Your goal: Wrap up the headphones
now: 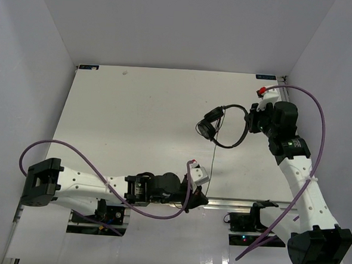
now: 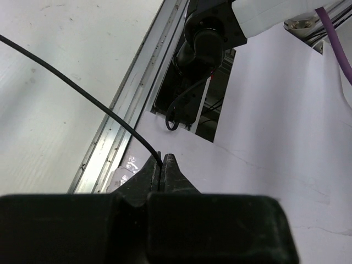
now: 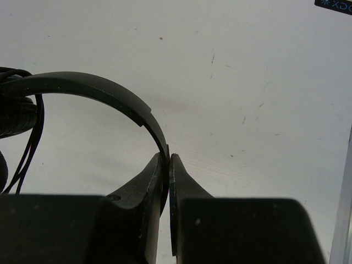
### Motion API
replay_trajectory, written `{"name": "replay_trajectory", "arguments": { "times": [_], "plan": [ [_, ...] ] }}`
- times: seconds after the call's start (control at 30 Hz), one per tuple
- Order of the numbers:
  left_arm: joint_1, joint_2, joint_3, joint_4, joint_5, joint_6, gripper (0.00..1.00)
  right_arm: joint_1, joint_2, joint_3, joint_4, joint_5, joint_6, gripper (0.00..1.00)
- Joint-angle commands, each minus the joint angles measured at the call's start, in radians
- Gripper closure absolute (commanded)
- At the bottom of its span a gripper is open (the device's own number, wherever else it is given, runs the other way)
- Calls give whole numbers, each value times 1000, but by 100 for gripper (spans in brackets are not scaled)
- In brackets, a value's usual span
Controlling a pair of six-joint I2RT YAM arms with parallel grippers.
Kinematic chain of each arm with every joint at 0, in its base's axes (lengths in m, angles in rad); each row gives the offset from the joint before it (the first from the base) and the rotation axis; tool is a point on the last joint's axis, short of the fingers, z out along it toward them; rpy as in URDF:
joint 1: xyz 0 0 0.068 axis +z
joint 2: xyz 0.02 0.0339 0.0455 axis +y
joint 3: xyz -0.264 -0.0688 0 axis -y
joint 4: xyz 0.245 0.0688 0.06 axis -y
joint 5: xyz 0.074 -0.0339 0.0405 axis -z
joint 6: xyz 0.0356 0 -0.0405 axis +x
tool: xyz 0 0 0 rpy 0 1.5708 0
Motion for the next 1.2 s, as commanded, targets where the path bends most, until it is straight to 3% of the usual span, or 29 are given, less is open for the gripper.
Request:
{"name": "replay_trajectory", "arguments": {
  "times": [0.0,0.3,0.7,0.97,1.17],
  "plan": [
    [-10,-84,102,-339,-78,53,100,-3,-46,-20,133,11,-121,92],
    [-9,-96,342,-656,-276,212,100,-3,-67,-81,115,-92,-313,92],
    [53,42,618,-693,-448,522,100,11,-107,-156,-8,-222,-580,92],
    [242,96,659,-602,-319,618,100,18,-137,-157,-122,-377,-619,92],
    [366,138,632,-530,-186,628,100,18,-168,-146,-173,-494,-541,92]
  ]
}}
